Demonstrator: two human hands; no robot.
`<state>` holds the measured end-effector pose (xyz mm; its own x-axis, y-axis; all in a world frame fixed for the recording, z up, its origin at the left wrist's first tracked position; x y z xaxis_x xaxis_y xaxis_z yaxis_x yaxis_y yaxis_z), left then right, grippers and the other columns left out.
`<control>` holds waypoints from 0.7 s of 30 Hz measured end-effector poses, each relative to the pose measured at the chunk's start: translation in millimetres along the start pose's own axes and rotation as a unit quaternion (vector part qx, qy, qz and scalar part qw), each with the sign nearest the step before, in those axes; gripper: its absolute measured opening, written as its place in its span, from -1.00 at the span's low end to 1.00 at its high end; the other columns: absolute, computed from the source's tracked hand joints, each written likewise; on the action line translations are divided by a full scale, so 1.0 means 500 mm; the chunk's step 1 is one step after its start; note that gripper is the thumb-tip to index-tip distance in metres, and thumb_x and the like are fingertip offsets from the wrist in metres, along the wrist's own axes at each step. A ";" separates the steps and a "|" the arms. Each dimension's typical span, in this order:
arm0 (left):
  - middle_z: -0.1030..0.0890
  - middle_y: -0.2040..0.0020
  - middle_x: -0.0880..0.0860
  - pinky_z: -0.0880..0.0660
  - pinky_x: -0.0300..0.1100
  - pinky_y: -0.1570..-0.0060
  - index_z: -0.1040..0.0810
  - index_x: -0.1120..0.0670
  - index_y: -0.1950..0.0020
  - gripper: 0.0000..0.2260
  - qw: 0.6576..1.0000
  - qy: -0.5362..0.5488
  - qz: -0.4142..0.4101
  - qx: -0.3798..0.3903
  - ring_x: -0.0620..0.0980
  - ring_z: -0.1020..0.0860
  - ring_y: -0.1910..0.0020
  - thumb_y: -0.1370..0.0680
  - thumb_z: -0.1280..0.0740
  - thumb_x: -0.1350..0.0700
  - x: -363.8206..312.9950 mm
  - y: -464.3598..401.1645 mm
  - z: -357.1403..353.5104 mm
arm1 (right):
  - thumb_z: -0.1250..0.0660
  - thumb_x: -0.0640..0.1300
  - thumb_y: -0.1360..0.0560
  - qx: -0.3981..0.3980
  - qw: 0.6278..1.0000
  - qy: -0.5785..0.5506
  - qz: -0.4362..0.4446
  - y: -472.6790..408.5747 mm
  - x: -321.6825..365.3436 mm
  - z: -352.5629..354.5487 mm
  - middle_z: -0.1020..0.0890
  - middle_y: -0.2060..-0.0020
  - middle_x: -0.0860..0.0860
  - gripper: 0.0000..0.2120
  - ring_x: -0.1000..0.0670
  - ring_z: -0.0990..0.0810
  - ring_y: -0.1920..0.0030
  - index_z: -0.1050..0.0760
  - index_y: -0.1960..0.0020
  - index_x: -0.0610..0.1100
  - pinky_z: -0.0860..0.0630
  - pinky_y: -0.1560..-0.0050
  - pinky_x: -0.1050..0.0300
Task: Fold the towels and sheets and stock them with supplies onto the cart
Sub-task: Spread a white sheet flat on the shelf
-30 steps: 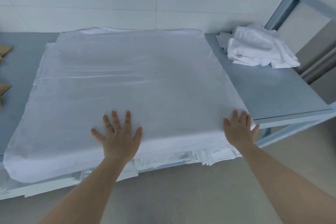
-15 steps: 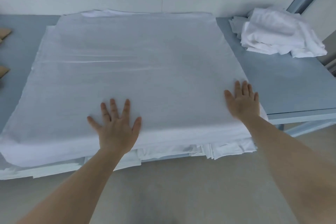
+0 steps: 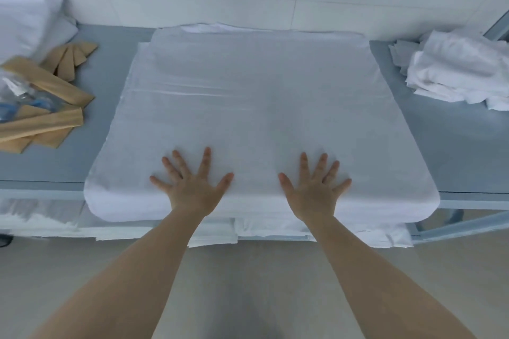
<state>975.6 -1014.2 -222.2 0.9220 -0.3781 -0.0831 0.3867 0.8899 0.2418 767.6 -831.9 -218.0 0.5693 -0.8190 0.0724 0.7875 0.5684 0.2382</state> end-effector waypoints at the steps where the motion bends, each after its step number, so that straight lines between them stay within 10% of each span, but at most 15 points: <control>1: 0.33 -0.53 0.23 0.28 0.46 -0.29 0.39 -0.35 -0.44 -0.21 1.000 -0.001 0.004 -0.002 0.26 0.37 -0.49 -0.28 0.30 -0.61 0.021 -0.006 0.002 | 0.31 0.46 -0.44 -0.005 1.000 0.008 -0.004 -0.001 -0.003 -0.001 0.26 -0.54 -0.16 -0.23 -0.28 0.31 -0.50 0.30 -0.54 0.12 0.28 -0.34 -0.48; 21: 0.31 -0.53 0.26 0.30 0.48 -0.26 0.38 -0.36 -0.43 -0.21 1.000 -0.006 -0.018 -0.014 0.24 0.36 -0.50 -0.26 0.32 -0.61 -0.022 -0.185 0.038 | 0.41 0.48 -0.39 -0.012 1.000 0.025 -0.013 -0.171 0.036 0.023 0.30 -0.53 -0.10 -0.24 -0.25 0.31 -0.51 0.40 -0.50 0.18 0.25 -0.34 -0.49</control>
<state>929.4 -1097.5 -225.4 0.9073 -0.4129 -0.0798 0.4202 0.8822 0.2123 707.8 -896.1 -225.8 0.5586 -0.8292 0.0186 0.8076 0.5489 0.2158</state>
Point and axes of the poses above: each hand's wrist, its own y-axis away from the middle knuckle, its own z-axis out of the back of the hand, x = y × z, the point moved 7 cm from there along -y, towards the middle knuckle
